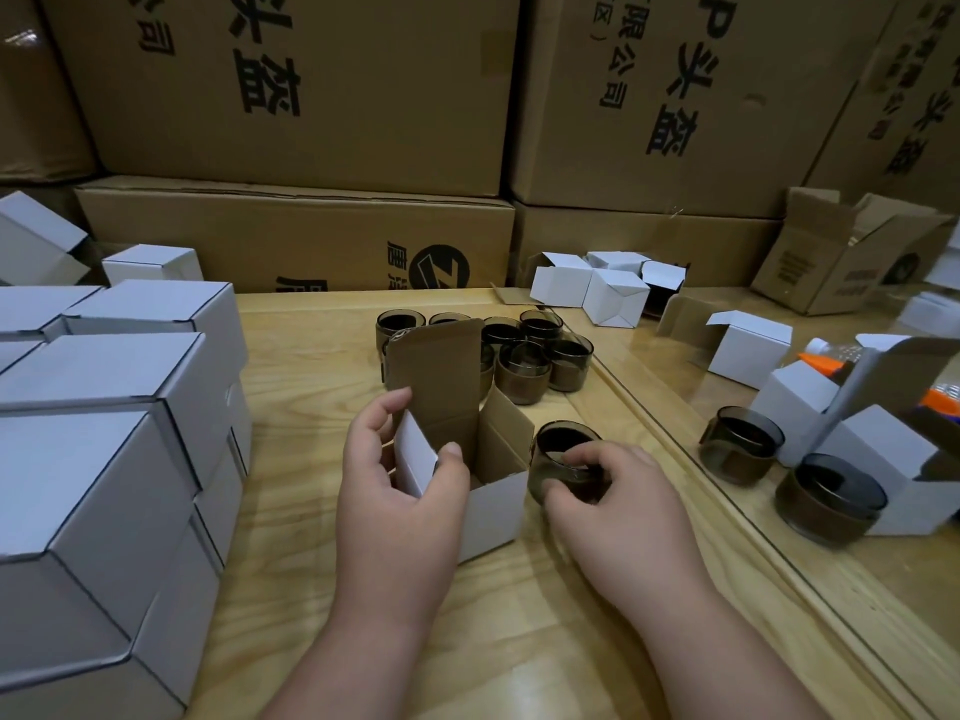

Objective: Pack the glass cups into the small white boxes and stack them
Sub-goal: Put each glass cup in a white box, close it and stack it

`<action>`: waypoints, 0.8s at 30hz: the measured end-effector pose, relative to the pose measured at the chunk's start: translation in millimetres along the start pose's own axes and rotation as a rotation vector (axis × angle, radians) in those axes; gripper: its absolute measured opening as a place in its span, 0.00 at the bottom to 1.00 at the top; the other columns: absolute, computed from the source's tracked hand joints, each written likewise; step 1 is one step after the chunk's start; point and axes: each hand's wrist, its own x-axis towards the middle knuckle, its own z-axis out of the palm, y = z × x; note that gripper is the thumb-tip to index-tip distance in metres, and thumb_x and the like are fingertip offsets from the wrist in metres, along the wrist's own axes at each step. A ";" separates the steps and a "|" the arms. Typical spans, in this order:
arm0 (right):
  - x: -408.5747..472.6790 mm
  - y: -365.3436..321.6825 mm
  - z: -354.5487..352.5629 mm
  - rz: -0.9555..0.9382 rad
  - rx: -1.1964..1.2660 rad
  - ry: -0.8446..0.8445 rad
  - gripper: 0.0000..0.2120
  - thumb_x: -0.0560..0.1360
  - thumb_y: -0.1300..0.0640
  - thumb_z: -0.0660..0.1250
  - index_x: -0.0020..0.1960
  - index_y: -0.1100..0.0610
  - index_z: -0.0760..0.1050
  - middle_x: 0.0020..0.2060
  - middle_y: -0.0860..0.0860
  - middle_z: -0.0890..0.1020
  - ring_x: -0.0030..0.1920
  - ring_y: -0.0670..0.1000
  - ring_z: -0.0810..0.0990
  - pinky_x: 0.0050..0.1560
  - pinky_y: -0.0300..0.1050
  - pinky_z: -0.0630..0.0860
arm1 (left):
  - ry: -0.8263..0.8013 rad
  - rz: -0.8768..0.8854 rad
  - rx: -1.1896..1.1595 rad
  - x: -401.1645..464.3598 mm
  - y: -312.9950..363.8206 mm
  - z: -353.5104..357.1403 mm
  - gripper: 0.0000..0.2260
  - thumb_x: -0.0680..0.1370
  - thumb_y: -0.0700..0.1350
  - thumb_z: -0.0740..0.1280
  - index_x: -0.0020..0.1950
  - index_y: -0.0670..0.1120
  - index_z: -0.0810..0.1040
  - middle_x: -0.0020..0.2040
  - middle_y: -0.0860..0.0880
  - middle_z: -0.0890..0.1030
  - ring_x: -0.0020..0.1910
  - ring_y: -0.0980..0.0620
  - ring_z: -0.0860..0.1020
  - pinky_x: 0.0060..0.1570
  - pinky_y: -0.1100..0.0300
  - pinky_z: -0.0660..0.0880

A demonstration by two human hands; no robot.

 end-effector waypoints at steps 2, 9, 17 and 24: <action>2.4 -1.2 1.0 0.056 0.123 0.073 0.08 0.72 0.43 0.73 0.50 0.42 0.79 0.51 0.39 0.78 0.47 0.37 0.76 0.39 0.31 0.68 | -0.010 0.003 0.014 0.0 -0.6 -0.2 0.25 0.78 0.41 0.72 0.58 0.73 0.72 0.59 0.64 0.77 0.54 0.63 0.79 0.42 0.72 0.75; -9.7 -20.1 -8.9 -0.217 0.675 0.451 0.07 0.76 0.37 0.67 0.48 0.39 0.78 0.46 0.48 0.83 0.48 0.45 0.83 0.44 0.33 0.77 | -0.097 0.015 0.050 -3.8 -0.7 4.7 0.30 0.76 0.41 0.74 0.65 0.72 0.70 0.59 0.77 0.74 0.61 0.70 0.76 0.57 0.66 0.75; -32.9 -43.1 4.5 -0.688 0.639 0.277 0.12 0.80 0.41 0.65 0.53 0.49 0.78 0.64 0.51 0.77 0.63 0.50 0.80 0.58 0.39 0.76 | -0.228 0.047 0.047 -6.6 5.1 6.5 0.26 0.70 0.52 0.77 0.68 0.60 0.76 0.62 0.59 0.83 0.62 0.61 0.80 0.62 0.59 0.78; -31.9 -43.1 15.9 -0.547 0.477 0.216 0.13 0.78 0.45 0.66 0.51 0.55 0.78 0.61 0.50 0.76 0.62 0.38 0.75 0.57 0.27 0.69 | -0.236 0.017 -0.034 -8.3 7.1 5.7 0.23 0.71 0.56 0.72 0.66 0.60 0.78 0.58 0.58 0.85 0.59 0.58 0.82 0.59 0.54 0.80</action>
